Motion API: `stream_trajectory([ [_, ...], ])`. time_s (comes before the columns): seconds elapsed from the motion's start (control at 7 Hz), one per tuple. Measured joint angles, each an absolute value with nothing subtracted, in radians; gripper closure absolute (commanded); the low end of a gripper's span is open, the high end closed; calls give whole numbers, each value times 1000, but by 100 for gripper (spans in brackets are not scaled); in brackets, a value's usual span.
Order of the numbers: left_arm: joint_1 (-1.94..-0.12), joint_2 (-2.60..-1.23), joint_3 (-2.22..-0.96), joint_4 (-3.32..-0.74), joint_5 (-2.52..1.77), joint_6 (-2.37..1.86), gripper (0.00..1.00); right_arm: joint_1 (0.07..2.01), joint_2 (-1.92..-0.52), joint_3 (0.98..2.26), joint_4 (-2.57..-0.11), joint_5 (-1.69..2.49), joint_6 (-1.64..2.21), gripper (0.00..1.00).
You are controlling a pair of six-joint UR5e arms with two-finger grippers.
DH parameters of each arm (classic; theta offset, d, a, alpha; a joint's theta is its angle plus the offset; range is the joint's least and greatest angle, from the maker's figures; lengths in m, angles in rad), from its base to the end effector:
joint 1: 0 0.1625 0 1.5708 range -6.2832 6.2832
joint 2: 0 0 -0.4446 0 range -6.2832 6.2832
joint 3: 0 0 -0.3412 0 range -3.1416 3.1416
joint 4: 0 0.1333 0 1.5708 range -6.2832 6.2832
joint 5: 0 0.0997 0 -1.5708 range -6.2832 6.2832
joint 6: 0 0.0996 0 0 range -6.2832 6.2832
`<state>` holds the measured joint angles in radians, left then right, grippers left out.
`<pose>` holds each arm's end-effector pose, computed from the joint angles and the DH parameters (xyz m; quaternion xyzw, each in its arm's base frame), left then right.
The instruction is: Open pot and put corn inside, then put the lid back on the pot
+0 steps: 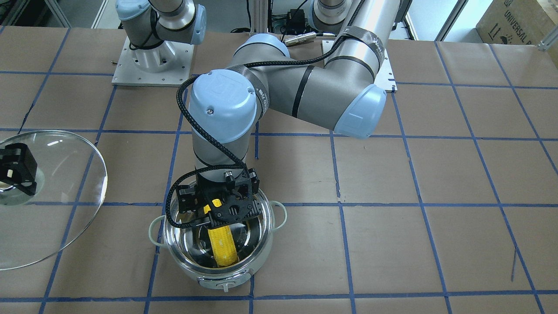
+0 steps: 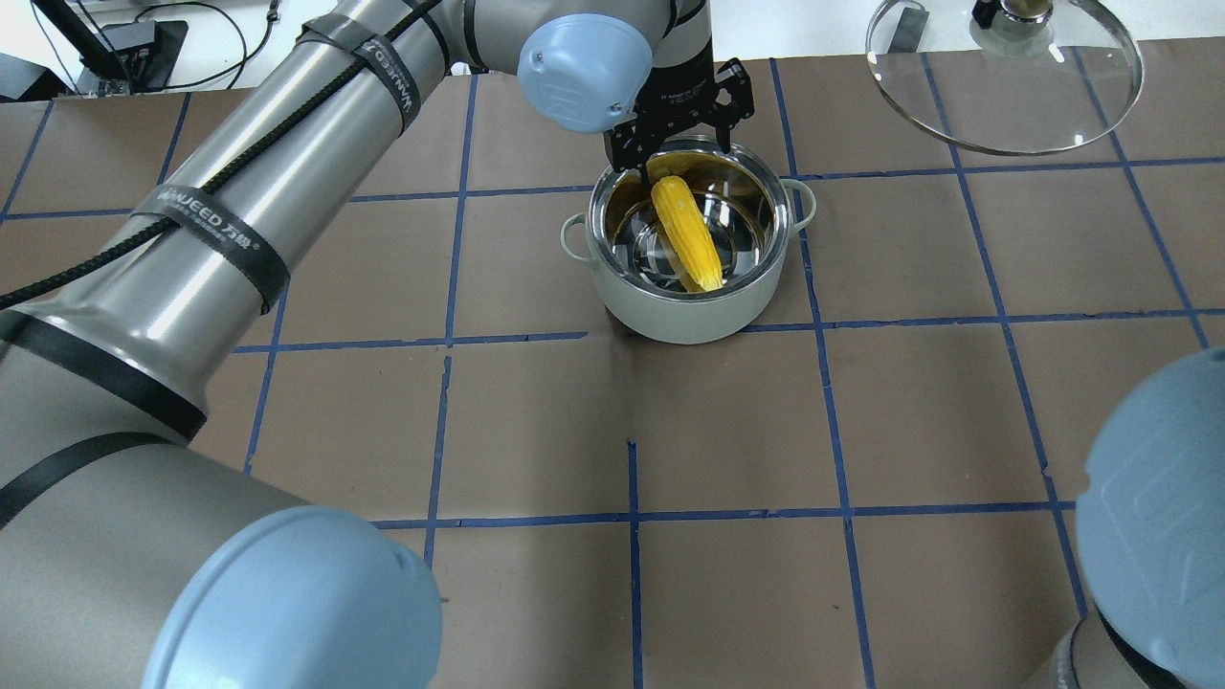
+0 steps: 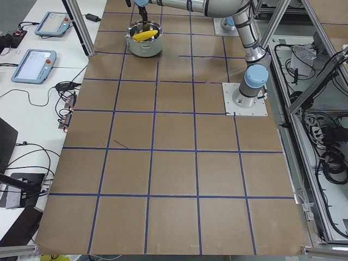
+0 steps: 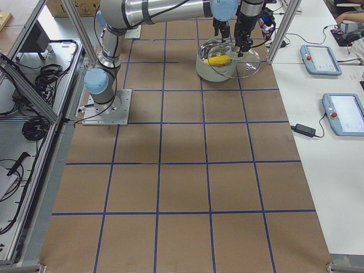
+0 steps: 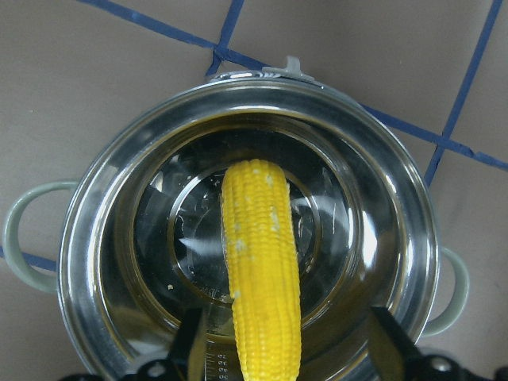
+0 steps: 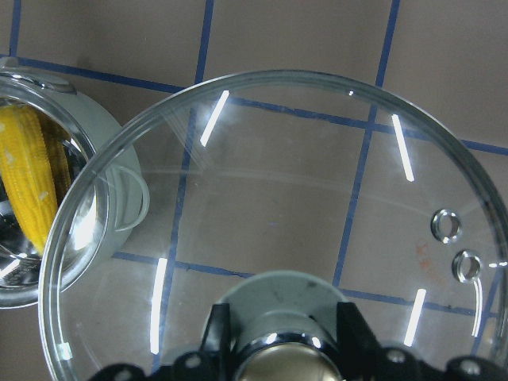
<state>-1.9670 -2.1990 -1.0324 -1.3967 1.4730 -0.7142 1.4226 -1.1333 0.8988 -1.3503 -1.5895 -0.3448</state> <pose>-0.4055 -0.5987 0.4012 0.1560 -0.9857 0.0100 0.0637 0.0383 -0.6339 0.5463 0.0981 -0.9951 0.0045 0.0108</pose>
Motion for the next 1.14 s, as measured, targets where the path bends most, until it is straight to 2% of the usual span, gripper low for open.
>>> stream_trajectory([
  [0.29,-1922,-2157,-1041,-1457,1474,-512,0,1481,-1128,907,-1367,-1591,-295,90],
  [0.86,-1706,-2009,-1048,-1738,1475,-82,0,1635,-1045,922,-1468,-1619,-98,90],
  [1.14,-1592,-1909,-1131,-1851,1476,15,0,1689,-1002,921,-1505,-1619,-56,92],
])
